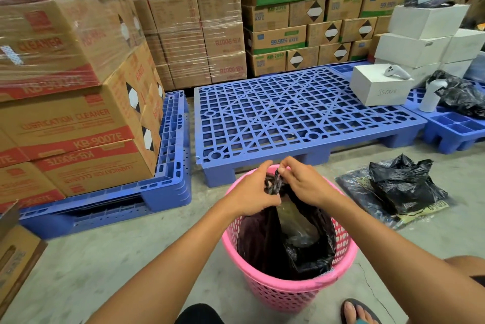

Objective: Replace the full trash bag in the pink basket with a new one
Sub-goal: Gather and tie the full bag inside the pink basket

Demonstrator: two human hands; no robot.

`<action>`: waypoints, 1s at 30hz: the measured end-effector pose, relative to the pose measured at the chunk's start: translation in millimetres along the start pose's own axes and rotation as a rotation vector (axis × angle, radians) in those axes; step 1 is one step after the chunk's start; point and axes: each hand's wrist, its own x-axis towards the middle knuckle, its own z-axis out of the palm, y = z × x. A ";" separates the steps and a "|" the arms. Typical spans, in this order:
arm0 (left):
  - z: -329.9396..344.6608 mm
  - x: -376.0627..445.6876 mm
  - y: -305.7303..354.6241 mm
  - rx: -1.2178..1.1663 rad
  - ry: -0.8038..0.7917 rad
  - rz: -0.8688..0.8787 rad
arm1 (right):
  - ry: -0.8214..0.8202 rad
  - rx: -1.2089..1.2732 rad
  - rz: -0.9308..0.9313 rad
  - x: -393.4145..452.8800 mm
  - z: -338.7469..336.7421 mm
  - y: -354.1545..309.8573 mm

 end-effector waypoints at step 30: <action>-3.5 9.8 -23.5 -0.625 -0.096 -0.287 | -0.247 0.406 0.257 -28.0 -4.4 -11.1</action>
